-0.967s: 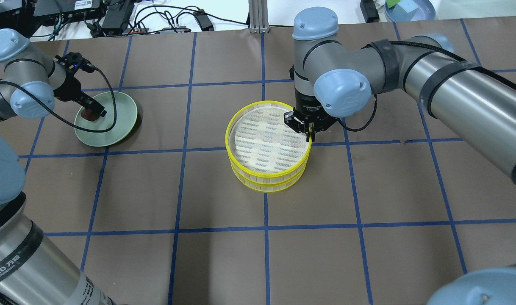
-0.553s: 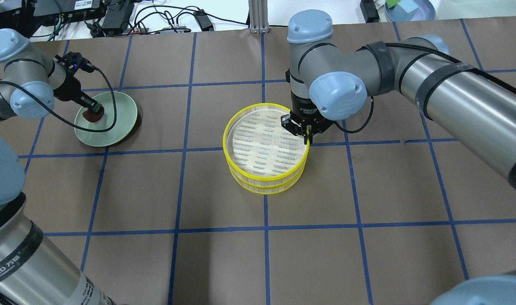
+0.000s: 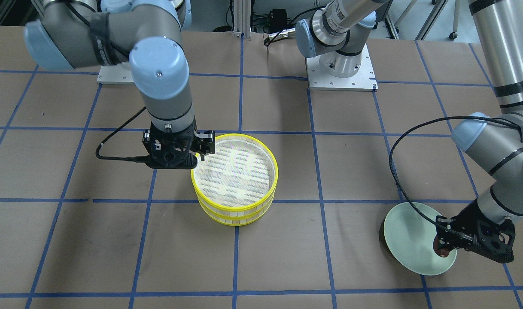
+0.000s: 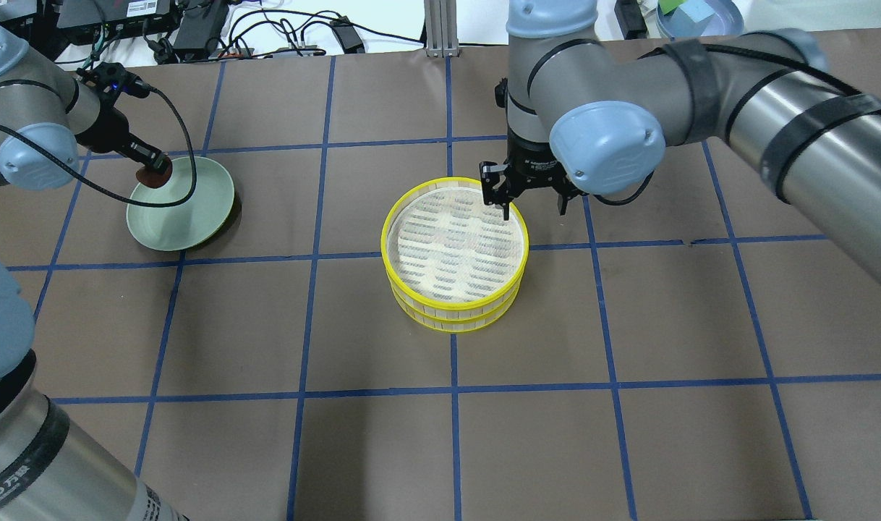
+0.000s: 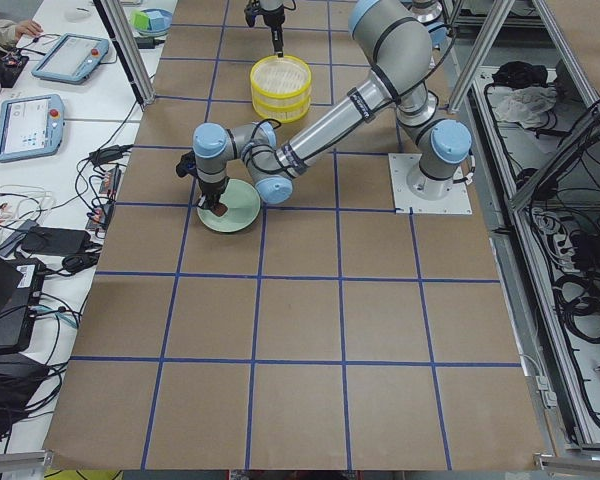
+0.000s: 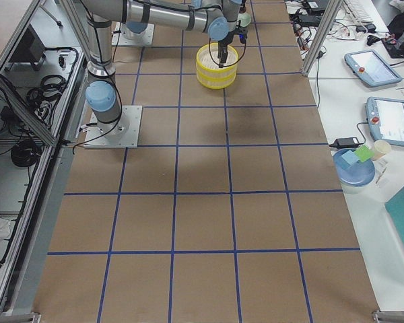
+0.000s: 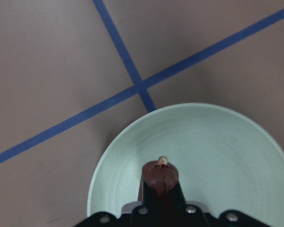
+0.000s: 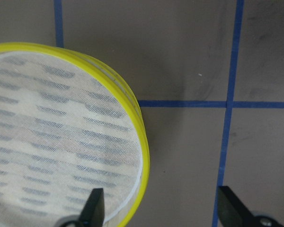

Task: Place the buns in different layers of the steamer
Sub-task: 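Carry the brown bun over the top tier with the left gripper while the right rises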

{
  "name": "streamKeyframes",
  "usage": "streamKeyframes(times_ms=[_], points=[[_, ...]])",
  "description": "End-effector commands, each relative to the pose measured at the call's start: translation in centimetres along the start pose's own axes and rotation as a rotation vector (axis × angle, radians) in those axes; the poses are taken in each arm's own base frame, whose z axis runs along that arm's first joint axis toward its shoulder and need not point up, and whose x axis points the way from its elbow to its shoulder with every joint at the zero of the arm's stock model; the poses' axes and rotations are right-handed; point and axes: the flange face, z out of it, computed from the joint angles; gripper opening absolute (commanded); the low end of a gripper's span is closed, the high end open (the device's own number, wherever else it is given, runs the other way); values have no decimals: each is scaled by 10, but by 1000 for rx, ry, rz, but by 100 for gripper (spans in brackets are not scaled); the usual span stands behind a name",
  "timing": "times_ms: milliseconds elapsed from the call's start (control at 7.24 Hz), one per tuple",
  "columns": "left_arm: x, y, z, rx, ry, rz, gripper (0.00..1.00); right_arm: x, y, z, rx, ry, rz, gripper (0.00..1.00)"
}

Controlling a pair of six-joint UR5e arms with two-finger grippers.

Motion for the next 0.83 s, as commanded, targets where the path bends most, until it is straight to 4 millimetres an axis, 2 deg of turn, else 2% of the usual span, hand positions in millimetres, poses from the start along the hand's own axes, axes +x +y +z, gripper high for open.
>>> streamKeyframes(times_ms=[0, 276, 415, 691], points=[[77, -42, -49, 35, 14, -147, 0, 23, 33, -74, 79, -18, 19, 100], [150, -68, -80, 76, 30, -309, 0, 65, 34, -127, 64, -65, 97, 100], [201, -85, -99, 117, 107, -431, 0, 72, 33, -127, 51, -79, 94, 100], [304, -99, -113, 107, 182, -489, 0, 72, 25, -145, 81, -88, 87, 100]])
